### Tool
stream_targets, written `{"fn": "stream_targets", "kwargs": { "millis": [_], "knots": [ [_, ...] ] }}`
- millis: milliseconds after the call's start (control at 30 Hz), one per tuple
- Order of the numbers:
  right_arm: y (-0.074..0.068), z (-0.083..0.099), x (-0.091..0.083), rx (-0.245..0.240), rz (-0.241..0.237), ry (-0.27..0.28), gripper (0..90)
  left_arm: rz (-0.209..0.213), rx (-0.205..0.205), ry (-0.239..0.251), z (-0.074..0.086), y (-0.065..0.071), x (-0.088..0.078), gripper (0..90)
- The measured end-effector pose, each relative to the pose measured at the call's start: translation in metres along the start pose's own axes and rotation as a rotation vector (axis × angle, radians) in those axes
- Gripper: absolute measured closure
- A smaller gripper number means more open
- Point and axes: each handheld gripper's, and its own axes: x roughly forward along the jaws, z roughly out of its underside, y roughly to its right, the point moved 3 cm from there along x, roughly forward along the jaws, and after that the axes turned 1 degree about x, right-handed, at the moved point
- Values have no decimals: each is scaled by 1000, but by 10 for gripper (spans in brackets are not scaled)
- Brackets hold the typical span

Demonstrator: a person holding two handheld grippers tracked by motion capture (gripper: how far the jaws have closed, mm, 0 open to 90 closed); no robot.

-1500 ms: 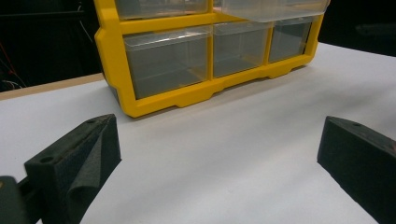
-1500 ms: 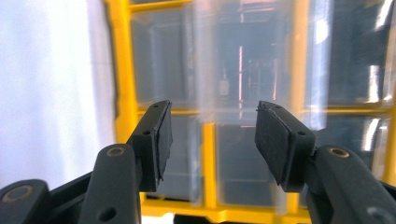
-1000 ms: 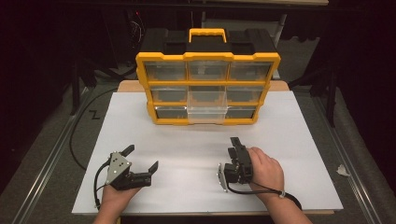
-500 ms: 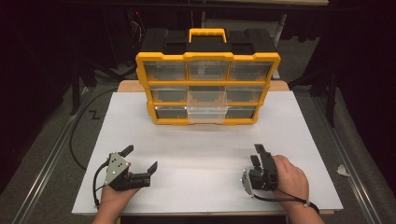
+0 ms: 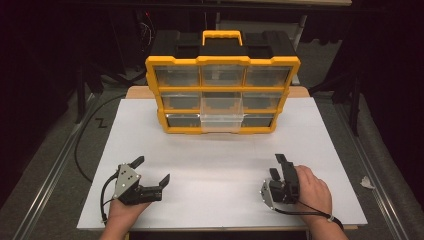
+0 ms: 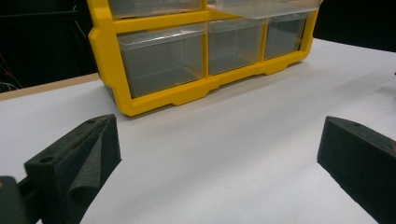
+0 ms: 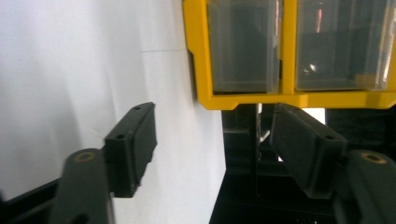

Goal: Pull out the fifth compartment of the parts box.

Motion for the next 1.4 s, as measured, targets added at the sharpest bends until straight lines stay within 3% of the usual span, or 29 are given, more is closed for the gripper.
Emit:
{"fn": "stream_targets", "kwargs": {
  "millis": [167, 367, 400, 500, 667, 767, 800, 833, 900, 933, 1000, 1033, 1067, 1100, 1167, 1200, 1233, 1267, 1300, 1367, 1400],
  "knots": [
    [-2, -2, 1, -12, -9, 5, 247, 0, -1, 2, 0, 0, 0, 2],
    [4, -4, -1, -5, 32, 8, 138, 1, -1, 4, 0, 0, 0, 2],
    [6, -4, -1, 3, 41, 10, 75, 2, 0, 4, 0, 0, 0, 2],
    [7, -4, -1, 1, 48, 8, 5, 2, 0, 4, -1, 0, 0, 2],
    [8, -4, -1, 4, 62, 18, 5, 1, 0, 6, -1, 0, 0, 2],
    [8, -3, -1, 38, 54, 10, 5, 0, -1, 7, -1, -1, -1, 2],
    [8, -1, 0, 75, 40, -3, 5, -1, -2, 8, -1, -1, -1, 2],
    [8, -1, 0, 75, 40, -3, 5, -1, -2, 8, -1, -1, -1, 2],
    [8, 4, 3, 171, 5, -16, 5, -8, 1, 5, 0, -2, 0, 2],
    [8, 4, 3, 171, 5, -16, 5, -8, 1, 5, 0, -2, 0, 2],
    [10, 13, 7, 289, -37, -37, 5, -23, -14, -7, 2, -7, 2, 2],
    [10, 13, 7, 289, -37, -37, 5, -23, -14, -7, 2, -7, 2, 2],
    [10, 18, 10, 366, -67, -42, 5, -28, -23, -3, 1, -8, 2, 2],
    [10, 18, 10, 366, -67, -42, 5, -28, -23, -3, 1, -8, 2, 2],
    [9, 24, 13, 509, -104, -40, 6, -26, -21, -1, 1, -8, 1, 2],
    [11, 28, 14, 542, -125, -34, 6, -25, -18, 0, 1, -7, 1, 2],
    [11, 28, 14, 542, -125, -34, 6, -25, -18, 0, 1, -7, 1, 2],
    [10, 29, 14, 589, -142, -36, 6, -24, -18, 1, 1, -7, 1, 2],
    [11, 32, 16, 691, -175, -29, 6, -24, -19, 0, 1, -7, 1, 2],
    [11, 34, 17, 753, -201, -20, 6, -25, -21, 0, 1, -7, 1, 2],
    [11, 34, 17, 753, -201, -20, 6, -25, -21, 0, 1, -7, 1, 2]
  ]
}}
